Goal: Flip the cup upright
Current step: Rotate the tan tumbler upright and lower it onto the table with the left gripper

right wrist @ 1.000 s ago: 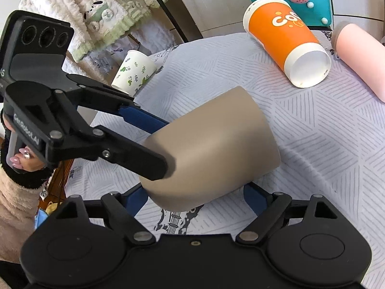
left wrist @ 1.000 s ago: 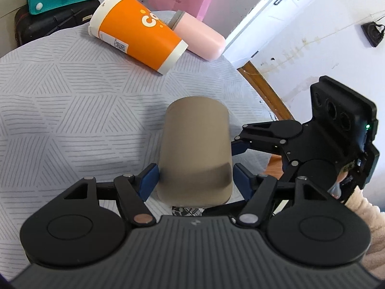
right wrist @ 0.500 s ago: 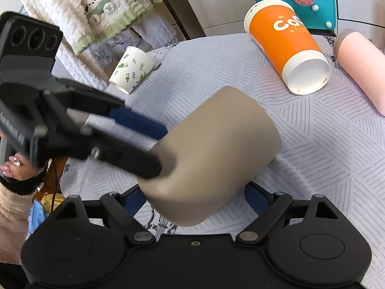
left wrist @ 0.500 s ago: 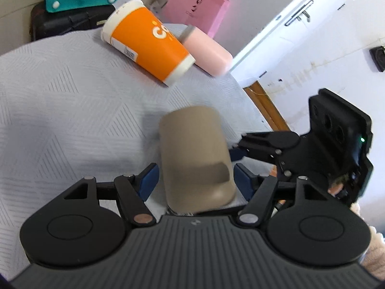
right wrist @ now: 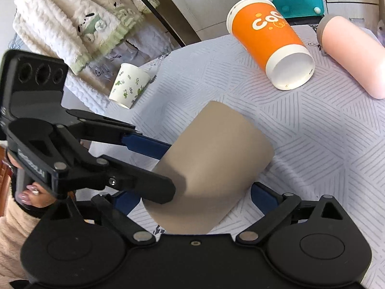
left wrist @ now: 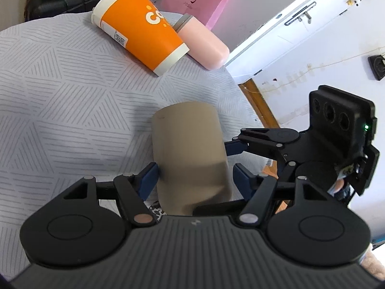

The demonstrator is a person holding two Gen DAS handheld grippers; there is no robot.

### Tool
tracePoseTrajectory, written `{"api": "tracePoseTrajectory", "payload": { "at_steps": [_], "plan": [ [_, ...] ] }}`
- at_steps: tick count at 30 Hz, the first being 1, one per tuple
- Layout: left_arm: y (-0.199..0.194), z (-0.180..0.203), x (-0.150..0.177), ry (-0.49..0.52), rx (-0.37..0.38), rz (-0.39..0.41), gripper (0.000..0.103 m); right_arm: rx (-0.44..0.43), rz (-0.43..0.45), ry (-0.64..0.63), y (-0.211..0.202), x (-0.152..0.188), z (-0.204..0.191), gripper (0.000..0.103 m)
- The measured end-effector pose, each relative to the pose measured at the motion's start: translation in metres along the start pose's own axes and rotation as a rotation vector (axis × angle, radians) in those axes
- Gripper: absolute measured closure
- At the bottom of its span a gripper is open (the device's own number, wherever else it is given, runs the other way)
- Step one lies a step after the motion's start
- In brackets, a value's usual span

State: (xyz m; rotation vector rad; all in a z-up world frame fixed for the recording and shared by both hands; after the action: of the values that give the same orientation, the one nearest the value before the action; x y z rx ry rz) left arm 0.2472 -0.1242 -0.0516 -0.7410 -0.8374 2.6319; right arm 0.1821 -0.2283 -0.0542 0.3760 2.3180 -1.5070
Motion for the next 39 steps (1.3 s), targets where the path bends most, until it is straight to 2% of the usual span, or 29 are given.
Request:
{"api": "tracePoseTrajectory", "payload": {
  "at_steps": [2, 5, 8, 11, 14, 19, 22, 26, 30, 32, 39],
  "plan": [
    [0.002, -0.002, 0.0, -0.003, -0.016, 0.004, 0.036, 0.004, 0.002, 0.003, 0.002, -0.001, -0.001, 0.003],
    [0.0, -0.004, 0.003, -0.025, 0.009, 0.024, 0.036, 0.018, -0.007, 0.009, 0.013, -0.001, -0.003, 0.004],
    [-0.002, -0.006, 0.009, -0.016, 0.004, 0.042, 0.033, 0.112, 0.038, -0.06, 0.016, 0.002, -0.015, 0.005],
    [-0.006, -0.006, 0.015, -0.012, 0.008, 0.067, 0.033, 0.158, 0.094, -0.137, 0.014, 0.006, -0.023, 0.005],
    [-0.01, 0.001, 0.021, 0.058, -0.014, 0.1, 0.033, 0.192, 0.161, -0.226, 0.01, 0.012, -0.031, 0.006],
    [-0.02, 0.015, 0.034, 0.226, -0.135, 0.204, 0.034, 0.254, 0.287, -0.353, 0.008, 0.016, -0.043, 0.006],
    [-0.028, 0.018, 0.043, 0.3, -0.206, 0.241, 0.035, 0.254, 0.338, -0.398, 0.01, 0.012, -0.05, 0.006],
    [-0.043, 0.005, 0.046, 0.266, -0.186, 0.287, 0.036, 0.226, 0.404, -0.447, 0.011, 0.003, -0.06, 0.006],
    [-0.055, -0.008, 0.048, 0.276, -0.195, 0.346, 0.036, 0.227, 0.447, -0.512, 0.016, -0.004, -0.07, 0.012],
    [-0.058, -0.01, 0.048, 0.303, -0.213, 0.37, 0.038, 0.217, 0.49, -0.551, 0.015, -0.007, -0.074, 0.014],
    [-0.058, -0.01, 0.048, 0.383, -0.299, 0.404, 0.038, 0.243, 0.543, -0.618, 0.025, -0.014, -0.081, 0.014]
  ]
}}
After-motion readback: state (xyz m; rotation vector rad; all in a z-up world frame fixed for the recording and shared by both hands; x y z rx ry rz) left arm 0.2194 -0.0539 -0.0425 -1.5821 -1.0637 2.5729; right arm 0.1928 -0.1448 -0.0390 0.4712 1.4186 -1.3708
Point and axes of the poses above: each gripper's, at about its wrist camera, not at the fingertips, and y roughly the way its jaws point, z to its right, x to its underside, the point moved 7 cm from there along y, roughly the way its jaws point, and after that the axes turned 10 degrees about x, right-handed, at the moved point
